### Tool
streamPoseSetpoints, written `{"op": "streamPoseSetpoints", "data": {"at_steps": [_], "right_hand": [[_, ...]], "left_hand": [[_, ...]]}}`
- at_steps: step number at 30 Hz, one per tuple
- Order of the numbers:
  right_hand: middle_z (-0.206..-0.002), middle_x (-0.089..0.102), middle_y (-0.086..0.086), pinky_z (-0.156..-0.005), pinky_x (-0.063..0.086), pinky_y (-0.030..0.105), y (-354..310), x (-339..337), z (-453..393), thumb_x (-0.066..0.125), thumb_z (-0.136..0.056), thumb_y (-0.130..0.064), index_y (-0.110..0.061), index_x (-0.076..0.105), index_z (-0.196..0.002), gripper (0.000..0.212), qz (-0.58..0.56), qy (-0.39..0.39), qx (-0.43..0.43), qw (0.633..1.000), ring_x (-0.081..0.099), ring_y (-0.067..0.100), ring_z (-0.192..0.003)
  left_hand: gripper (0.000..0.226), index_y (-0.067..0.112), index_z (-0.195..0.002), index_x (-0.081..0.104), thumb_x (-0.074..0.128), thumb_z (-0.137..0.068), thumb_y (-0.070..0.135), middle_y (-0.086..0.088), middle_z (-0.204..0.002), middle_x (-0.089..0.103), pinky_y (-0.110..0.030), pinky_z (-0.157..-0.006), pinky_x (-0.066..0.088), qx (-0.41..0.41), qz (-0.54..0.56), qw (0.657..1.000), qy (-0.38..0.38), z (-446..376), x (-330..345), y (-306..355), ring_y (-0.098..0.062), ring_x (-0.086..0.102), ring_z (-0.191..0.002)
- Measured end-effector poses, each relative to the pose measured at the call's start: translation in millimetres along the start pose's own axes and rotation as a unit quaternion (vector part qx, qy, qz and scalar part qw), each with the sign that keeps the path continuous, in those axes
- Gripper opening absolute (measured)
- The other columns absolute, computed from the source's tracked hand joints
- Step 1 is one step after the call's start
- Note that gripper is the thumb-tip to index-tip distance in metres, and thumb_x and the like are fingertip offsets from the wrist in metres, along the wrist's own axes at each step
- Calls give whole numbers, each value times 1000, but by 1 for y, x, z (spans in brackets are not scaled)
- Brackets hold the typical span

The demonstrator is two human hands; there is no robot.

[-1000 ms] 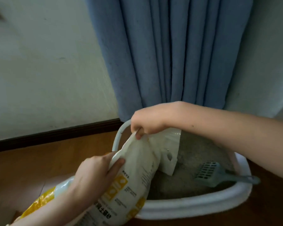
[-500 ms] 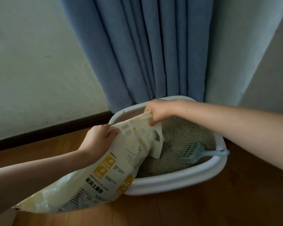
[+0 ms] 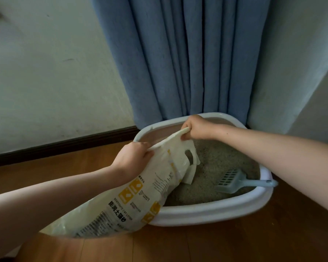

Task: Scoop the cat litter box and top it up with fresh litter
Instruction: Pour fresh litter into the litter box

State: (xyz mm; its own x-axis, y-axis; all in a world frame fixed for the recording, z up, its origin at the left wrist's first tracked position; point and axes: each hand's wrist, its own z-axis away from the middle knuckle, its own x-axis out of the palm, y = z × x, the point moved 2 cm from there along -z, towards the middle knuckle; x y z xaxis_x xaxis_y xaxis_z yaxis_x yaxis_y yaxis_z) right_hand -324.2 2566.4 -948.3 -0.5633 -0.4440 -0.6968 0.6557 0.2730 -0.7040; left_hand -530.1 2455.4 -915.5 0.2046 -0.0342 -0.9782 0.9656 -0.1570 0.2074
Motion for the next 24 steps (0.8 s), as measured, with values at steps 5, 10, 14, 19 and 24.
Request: {"op": "streamPoseSetpoints", "data": {"at_steps": [5, 10, 14, 19, 24], "right_hand": [[-99, 69, -5, -70, 48, 11, 30, 5, 13, 80, -74, -14, -12, 69, -105, 33, -147, -5, 78, 986, 62, -1, -81], [-119, 59, -10, -88, 42, 18, 53, 27, 25, 74, -80, -25, -26, 53, -129, 54, -129, -116, 150, 973, 56, 9, -108], [-108, 62, -5, -94, 52, 38, 56, 53, 23, 78, -77, -24, -28, 54, -114, 44, -120, -194, 185, 956, 59, 15, -100], [-98, 62, 1, -69, 58, 28, 49, 70, 18, 65, -89, -10, -19, 56, -92, 13, -125, -179, 164, 962, 62, 21, -95], [-105, 62, 9, -67, 60, 33, 34, 62, 13, 52, -94, 1, -18, 56, -96, 19, -174, -195, 144, 954, 64, 27, -98]], "left_hand": [[22, 30, -81, 57, 46, -101, 30, 18, -68, 50, -11, -54, 31, 4, 12, 1000, 5, -1, -1, 1, 1, 49, -63], [22, 26, -81, 61, 50, -99, 35, 10, -73, 60, -23, -57, 43, -29, 20, 999, -26, -5, -3, -1, -8, 58, -68], [27, 26, -78, 60, 48, -100, 37, 9, -71, 61, -22, -55, 42, -23, 15, 1000, -13, -3, -3, 1, -5, 56, -65], [32, 24, -80, 66, 46, -100, 39, 6, -74, 65, -29, -63, 50, -16, 29, 999, -7, 0, -4, -2, -8, 60, -68], [33, 27, -79, 66, 45, -101, 38, 7, -72, 66, -25, -58, 47, -19, 34, 999, 3, 4, -9, -4, -7, 61, -66]]}}
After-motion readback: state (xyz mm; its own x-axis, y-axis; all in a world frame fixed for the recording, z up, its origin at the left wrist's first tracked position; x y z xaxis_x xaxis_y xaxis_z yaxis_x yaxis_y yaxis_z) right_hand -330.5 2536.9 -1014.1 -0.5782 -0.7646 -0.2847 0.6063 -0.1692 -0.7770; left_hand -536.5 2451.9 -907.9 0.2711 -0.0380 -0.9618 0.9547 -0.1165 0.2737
